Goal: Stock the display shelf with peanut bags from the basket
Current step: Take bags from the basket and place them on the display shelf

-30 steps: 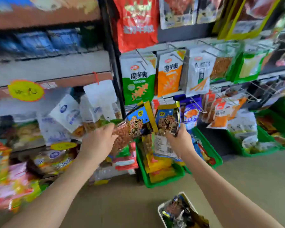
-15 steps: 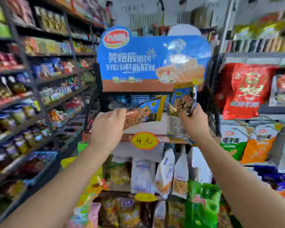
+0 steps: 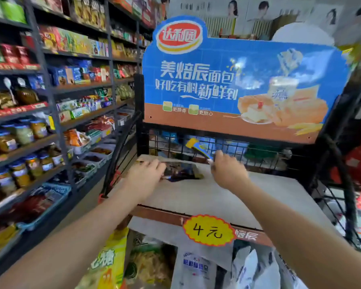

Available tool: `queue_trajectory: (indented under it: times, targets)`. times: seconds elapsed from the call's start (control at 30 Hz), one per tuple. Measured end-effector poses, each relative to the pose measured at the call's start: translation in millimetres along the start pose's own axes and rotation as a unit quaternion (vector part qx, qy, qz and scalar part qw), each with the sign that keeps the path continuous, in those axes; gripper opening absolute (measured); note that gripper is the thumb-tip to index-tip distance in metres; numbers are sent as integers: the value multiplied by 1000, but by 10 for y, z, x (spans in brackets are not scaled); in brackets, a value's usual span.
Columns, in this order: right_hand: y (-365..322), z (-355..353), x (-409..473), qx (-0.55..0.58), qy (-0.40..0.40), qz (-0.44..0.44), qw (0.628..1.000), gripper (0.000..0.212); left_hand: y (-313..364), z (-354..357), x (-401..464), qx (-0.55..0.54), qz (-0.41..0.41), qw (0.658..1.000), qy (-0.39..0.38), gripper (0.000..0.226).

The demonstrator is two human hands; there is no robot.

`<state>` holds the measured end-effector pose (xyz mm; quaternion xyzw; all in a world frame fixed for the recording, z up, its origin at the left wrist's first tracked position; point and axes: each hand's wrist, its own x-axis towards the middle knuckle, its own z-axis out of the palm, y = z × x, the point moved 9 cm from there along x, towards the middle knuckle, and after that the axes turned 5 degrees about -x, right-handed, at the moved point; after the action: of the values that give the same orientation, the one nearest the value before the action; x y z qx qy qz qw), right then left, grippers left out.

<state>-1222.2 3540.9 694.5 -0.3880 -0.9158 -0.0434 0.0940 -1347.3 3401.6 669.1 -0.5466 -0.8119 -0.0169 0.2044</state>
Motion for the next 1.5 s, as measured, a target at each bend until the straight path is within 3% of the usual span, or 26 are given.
queue_trajectory:
  times: [0.1,0.17,0.27,0.37,0.53,0.6,0.63,0.67,0.73,0.8,0.9,0.97,1.03,1.1,1.13,1.17,1.23,1.3,1.33,1.4,1.5]
  targets:
    - [-181,372,55,26,-230,-94,968,61,-237,317,40,-64,-28,994,-80,53]
    - [-160,418,56,77,-311,-98,942,62,-312,349,26,-119,-4,986,-117,54]
    - [27,398,343,106,-248,-62,961,74,-332,387,80,-152,49,976,-149,66]
    - [4,604,391,153,-273,-38,949,77,-218,475,142,-135,94,969,-185,89]
    - [3,793,462,148,-247,0,958,83,-188,482,187,-89,134,976,-148,76]
    - [8,830,423,122,-259,3,958,68,-157,473,152,-68,125,980,-137,71]
    - [-10,789,404,126,-251,-5,960,46,-116,476,121,-55,130,982,-129,70]
    - [-37,699,395,151,-221,-17,963,25,-85,452,104,-43,142,984,-102,69]
    - [19,443,374,260,-143,-7,955,11,-115,380,118,-42,161,985,-48,65]
    - [214,155,339,404,-58,23,913,1,-239,227,183,-110,153,982,22,45]
    - [412,-232,308,587,9,-3,809,9,-567,-157,407,-270,64,953,123,27]
    - [505,-421,304,662,41,-8,748,38,-816,-330,601,-359,0,915,185,24]
    - [555,-510,300,692,72,-1,718,47,-1035,-305,804,-455,-68,866,196,16]
    - [545,-485,312,707,90,9,702,46,-1169,-112,975,-539,-129,813,178,22]
    - [527,-439,319,706,96,23,702,41,-1181,11,1034,-552,-148,805,160,21]
    - [507,-406,326,703,107,36,702,31,-1169,120,1077,-541,-158,814,140,19]
    - [451,-315,375,705,117,53,698,22,-1135,331,1071,-452,-177,872,69,15]
    - [326,-228,463,700,115,67,702,23,-1053,432,991,-308,-170,936,-15,34]
    - [254,-176,518,697,109,76,705,14,-1008,433,948,-233,-152,960,-40,42]
    - [117,-67,622,686,97,101,714,9,-911,295,843,-102,-108,988,-43,43]
    - [-38,104,732,679,82,158,712,15,-771,17,641,26,-8,999,42,39]
